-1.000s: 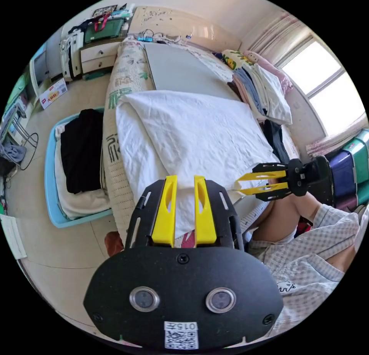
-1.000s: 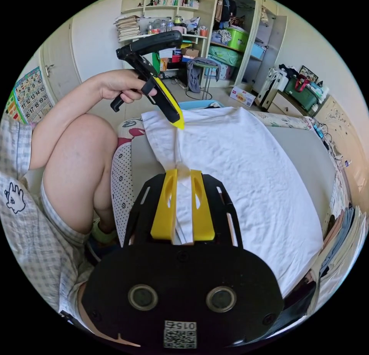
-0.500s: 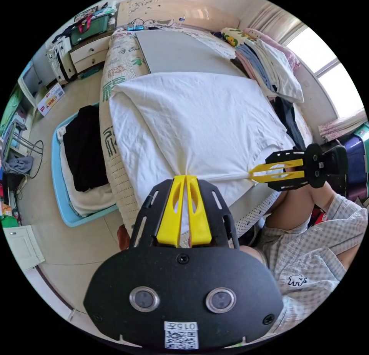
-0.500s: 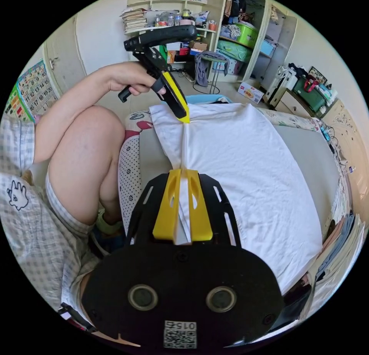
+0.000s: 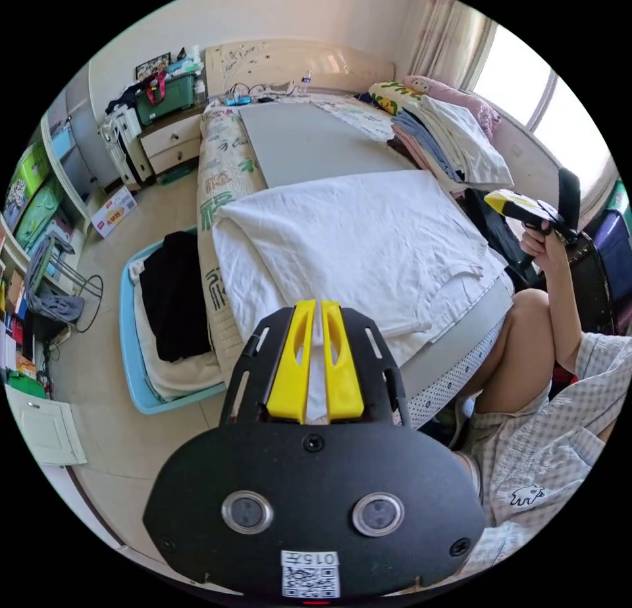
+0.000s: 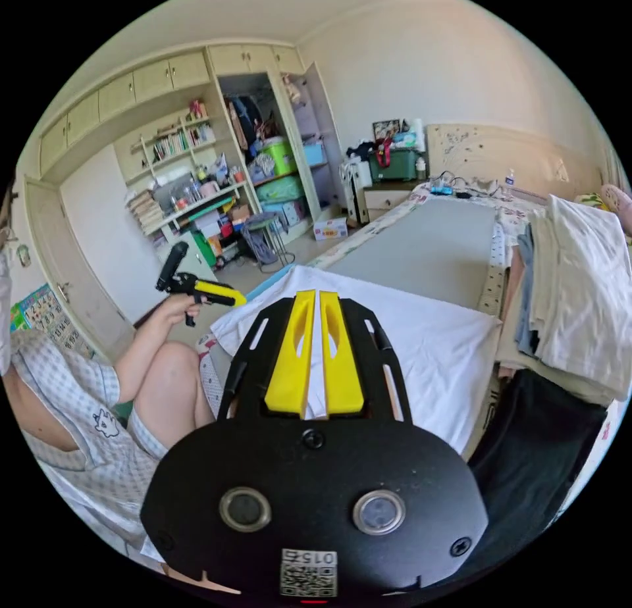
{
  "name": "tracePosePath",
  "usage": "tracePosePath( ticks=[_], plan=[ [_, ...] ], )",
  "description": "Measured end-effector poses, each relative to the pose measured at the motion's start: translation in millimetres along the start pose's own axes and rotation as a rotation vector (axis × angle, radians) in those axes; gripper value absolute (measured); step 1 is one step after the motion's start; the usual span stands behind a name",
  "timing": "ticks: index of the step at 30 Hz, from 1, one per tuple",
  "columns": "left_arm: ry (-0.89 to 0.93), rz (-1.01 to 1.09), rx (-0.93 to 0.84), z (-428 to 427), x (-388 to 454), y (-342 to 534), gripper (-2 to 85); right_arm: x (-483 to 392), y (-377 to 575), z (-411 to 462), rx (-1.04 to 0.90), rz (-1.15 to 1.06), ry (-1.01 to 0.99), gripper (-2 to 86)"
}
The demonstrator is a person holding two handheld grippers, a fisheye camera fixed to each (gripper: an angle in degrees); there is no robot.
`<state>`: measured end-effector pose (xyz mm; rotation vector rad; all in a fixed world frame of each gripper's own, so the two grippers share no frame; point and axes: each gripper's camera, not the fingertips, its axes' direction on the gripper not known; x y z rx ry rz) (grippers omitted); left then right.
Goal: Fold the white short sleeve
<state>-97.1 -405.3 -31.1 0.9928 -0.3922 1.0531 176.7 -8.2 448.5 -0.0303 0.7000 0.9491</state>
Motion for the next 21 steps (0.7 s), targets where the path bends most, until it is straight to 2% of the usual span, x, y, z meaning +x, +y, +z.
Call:
tracePosePath(
  ticks=[3,4,7,9,11,17,21],
  plan=[
    [0.113,0.034,0.101,1,15,-12,0.6,-7,45,-74,0.127,0.006,0.044,0.3],
    [0.176,0.04,0.13,4,21,-21,0.7,-11,70,-96,0.137,0.022,0.119,0.3],
    [0.245,0.087,0.119,24,50,-57,1.2,-5,152,-118,0.065,0.199,0.334,-0.1],
    [0.241,0.153,0.086,39,78,-81,1.6,7,205,-113,-0.014,0.29,0.406,-0.3],
    [0.24,0.228,0.059,62,116,-119,2.2,16,258,-96,-0.094,0.356,0.375,-0.4],
    [0.253,0.286,0.036,134,202,-239,5.9,-7,301,-32,-0.257,0.31,0.403,0.9],
    [0.326,0.209,-0.016,200,242,-307,7.4,-16,326,-4,-0.307,0.333,0.371,3.9]
  ],
)
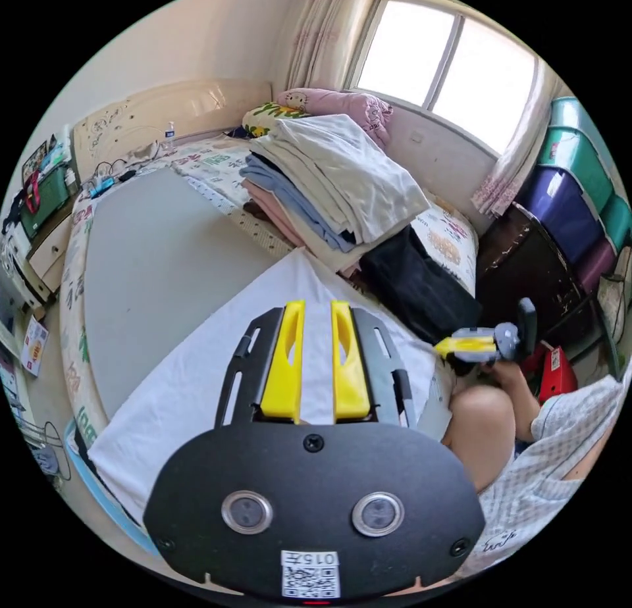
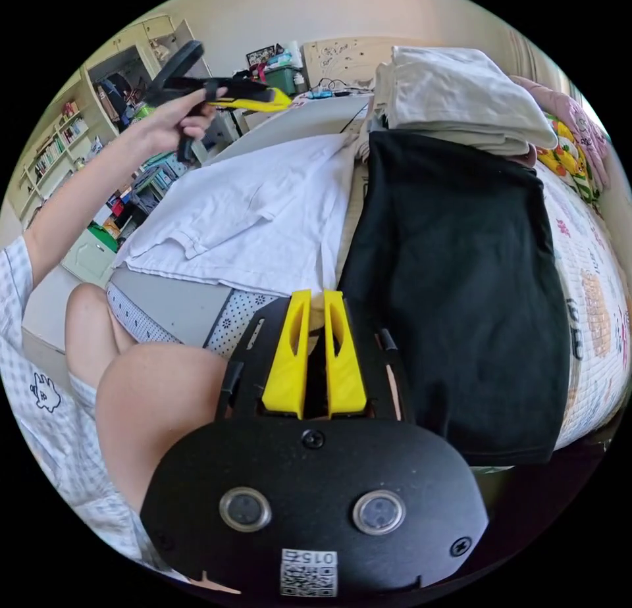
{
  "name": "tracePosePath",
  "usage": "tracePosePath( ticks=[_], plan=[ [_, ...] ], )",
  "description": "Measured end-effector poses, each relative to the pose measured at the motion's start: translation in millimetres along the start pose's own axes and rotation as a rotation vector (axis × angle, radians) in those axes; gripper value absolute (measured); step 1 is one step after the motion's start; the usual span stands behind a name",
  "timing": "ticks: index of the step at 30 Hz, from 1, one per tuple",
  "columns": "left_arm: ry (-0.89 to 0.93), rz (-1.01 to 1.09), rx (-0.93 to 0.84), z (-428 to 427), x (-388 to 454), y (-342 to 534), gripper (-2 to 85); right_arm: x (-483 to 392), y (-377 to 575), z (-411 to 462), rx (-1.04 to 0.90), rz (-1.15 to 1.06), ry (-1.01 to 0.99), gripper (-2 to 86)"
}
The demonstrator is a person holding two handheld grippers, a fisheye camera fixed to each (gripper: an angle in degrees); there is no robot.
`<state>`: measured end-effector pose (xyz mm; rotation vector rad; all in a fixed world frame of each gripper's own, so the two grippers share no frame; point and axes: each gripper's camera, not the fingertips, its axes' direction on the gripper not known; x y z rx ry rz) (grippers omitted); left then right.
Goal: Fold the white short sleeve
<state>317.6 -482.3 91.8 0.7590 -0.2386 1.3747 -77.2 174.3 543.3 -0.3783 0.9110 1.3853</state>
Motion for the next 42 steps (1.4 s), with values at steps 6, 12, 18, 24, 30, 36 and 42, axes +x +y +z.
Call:
tracePosePath(
  ticks=[6,12,18,24,30,36,42],
  plan=[
    [-0.123,-0.122,-0.052,107,-21,-71,7.5,-27,30,11,0.037,0.026,0.021,5.7],
    [-0.113,-0.078,-0.128,171,-28,-97,10.6,-45,54,24,0.071,0.032,0.026,5.1],
    [0.013,-0.171,-0.102,186,-57,-83,9.0,-54,71,32,0.094,0.028,-0.017,1.4],
    [-0.001,-0.236,-0.014,169,-79,-52,7.5,-65,92,10,0.147,0.07,0.006,8.2],
    [-0.05,-0.158,-0.085,179,-74,-41,8.1,-76,91,26,0.08,0.015,0.07,7.0],
    [-0.113,-0.072,-0.127,181,-62,-34,2.1,-74,94,30,0.074,0.0,0.058,-0.1],
    [-0.094,-0.048,-0.011,125,-57,-19,-0.1,-43,115,-24,0.234,0.106,0.099,-0.6]
  ],
)
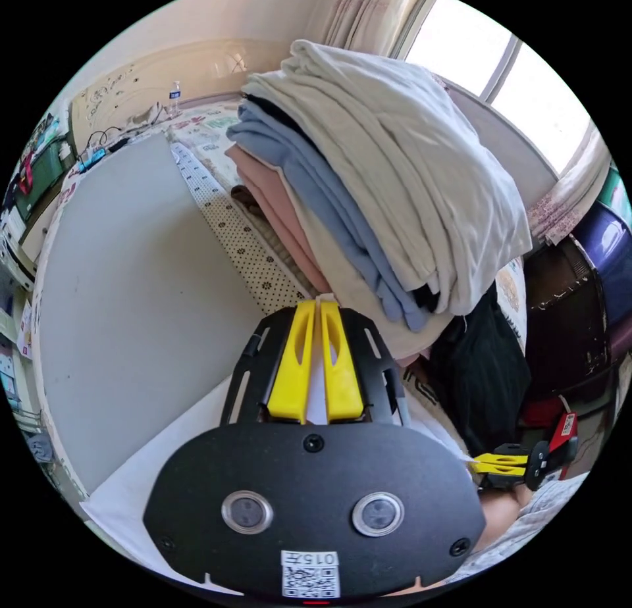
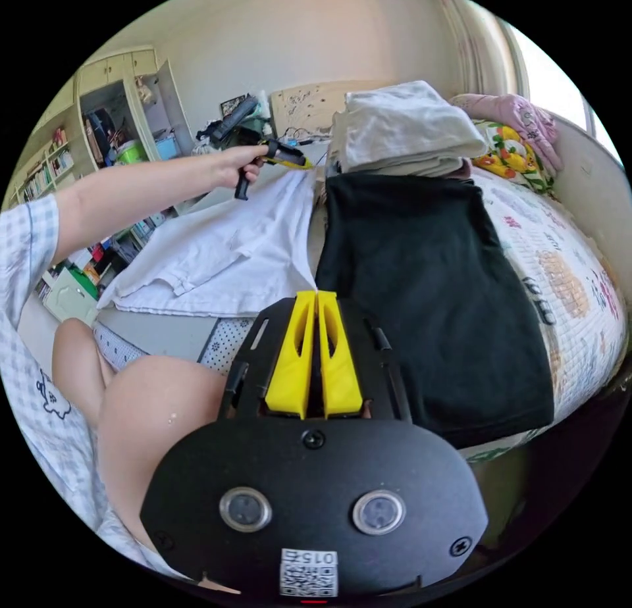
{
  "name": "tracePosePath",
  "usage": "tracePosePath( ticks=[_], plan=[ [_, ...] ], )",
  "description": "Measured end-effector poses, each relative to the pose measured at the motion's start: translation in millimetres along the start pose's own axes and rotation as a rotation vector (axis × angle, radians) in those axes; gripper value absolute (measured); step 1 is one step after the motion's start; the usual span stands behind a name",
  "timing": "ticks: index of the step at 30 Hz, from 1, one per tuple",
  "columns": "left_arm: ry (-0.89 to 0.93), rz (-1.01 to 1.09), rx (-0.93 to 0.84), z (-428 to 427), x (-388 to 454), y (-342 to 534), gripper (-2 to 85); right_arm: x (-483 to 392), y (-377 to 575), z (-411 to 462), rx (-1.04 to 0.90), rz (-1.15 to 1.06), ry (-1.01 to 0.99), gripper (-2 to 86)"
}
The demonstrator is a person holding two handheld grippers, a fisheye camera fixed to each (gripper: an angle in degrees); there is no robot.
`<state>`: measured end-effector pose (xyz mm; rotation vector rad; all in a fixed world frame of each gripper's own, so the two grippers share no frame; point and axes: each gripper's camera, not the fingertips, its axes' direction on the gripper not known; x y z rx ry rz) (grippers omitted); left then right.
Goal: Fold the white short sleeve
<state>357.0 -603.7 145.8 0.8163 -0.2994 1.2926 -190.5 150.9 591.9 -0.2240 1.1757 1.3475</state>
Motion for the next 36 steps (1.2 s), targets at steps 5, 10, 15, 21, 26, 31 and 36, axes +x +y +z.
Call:
tracePosePath(
  ticks=[5,10,15,21,26,31,36],
  plan=[
    [0.159,0.005,0.181,-83,-1,13,-0.3,30,-21,-78,0.166,0.022,0.038,-0.6],
    [0.319,0.046,0.321,-175,-9,44,-0.4,30,-45,-163,0.355,-0.06,-0.2,-0.4],
    [0.447,-0.048,0.456,-260,-88,123,-0.4,-49,-98,-177,0.358,-0.355,-0.478,-0.3],
    [0.356,-0.217,0.495,-317,-217,241,0.2,-175,-177,-63,0.201,-0.404,-0.802,-0.3],
    [0.108,-0.518,0.432,-328,-344,358,7.9,-299,-203,100,-0.167,-0.427,-0.822,-0.3],
    [0.15,-0.619,0.458,-327,-385,458,11.1,-307,-213,120,-0.232,-0.443,-0.805,-0.3],
    [0.273,-0.552,0.34,-289,-381,454,10.3,-305,-241,113,-0.271,-0.462,-0.767,-0.2]
  ],
)
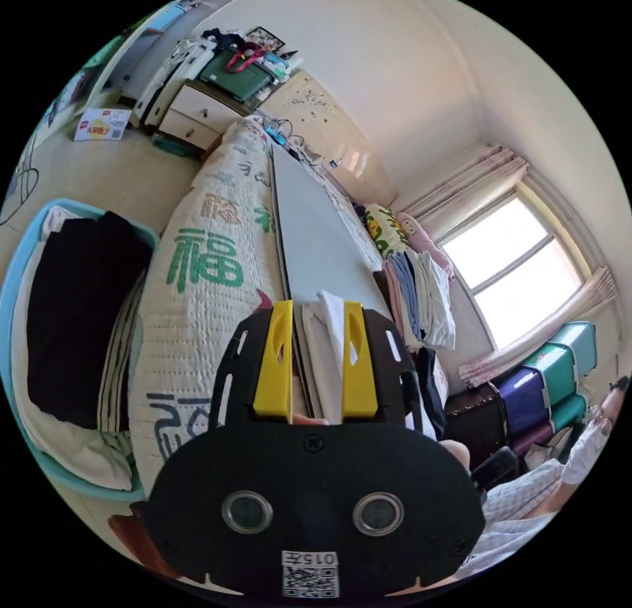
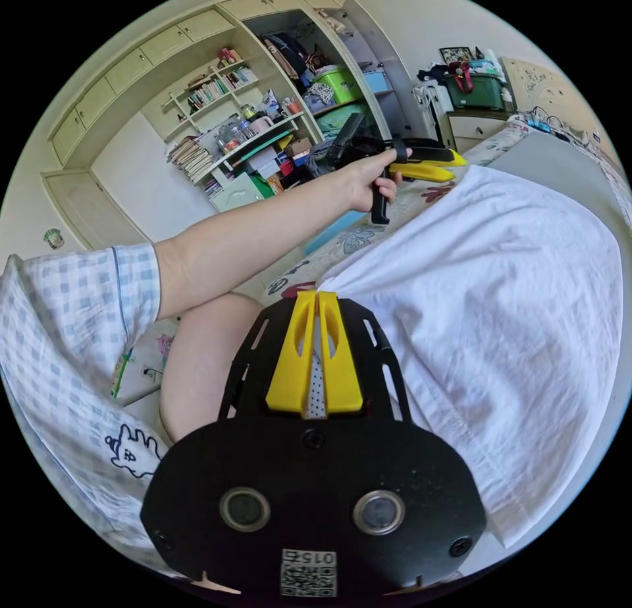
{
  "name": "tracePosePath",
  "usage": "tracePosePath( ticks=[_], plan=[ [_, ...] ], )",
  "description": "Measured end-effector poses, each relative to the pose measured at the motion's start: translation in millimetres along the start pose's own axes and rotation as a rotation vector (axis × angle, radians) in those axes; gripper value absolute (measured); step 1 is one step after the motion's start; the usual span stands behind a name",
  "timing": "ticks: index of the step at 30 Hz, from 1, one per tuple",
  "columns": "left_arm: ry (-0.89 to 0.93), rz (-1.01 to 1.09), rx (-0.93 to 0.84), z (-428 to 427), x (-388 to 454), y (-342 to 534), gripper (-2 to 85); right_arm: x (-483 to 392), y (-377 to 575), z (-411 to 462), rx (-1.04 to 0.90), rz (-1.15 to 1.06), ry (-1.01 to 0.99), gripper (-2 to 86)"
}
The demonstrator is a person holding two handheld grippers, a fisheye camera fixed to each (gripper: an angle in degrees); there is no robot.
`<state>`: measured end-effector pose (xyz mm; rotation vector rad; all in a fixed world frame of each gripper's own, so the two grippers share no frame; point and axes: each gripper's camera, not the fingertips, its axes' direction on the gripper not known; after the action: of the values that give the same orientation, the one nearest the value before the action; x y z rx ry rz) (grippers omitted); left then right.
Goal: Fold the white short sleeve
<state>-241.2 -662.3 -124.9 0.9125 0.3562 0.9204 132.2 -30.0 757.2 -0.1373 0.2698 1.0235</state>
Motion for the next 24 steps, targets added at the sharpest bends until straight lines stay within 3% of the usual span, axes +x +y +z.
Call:
tracePosePath(
  ticks=[7,10,13,17,21,24],
  plan=[
    [-0.258,0.298,-0.122,38,83,-15,0.1,-28,-41,-32,0.024,-0.031,0.054,-0.1],
    [-0.324,0.338,-0.039,23,103,-13,-0.4,-29,-58,-25,-0.019,-0.038,0.114,0.2],
    [-0.461,0.365,-0.068,32,114,-6,0.0,-20,-74,-16,-0.079,-0.009,0.118,1.0],
    [-0.611,0.331,-0.068,32,127,6,4.0,-46,-93,-64,-0.183,-0.102,0.129,3.0],
    [-0.587,0.302,-0.024,-15,153,14,5.8,-67,-85,-167,-0.139,-0.281,0.129,5.0],
    [-0.458,0.291,-0.031,-56,185,23,5.9,-44,-86,-263,-0.086,-0.301,0.216,5.0]
  ],
)
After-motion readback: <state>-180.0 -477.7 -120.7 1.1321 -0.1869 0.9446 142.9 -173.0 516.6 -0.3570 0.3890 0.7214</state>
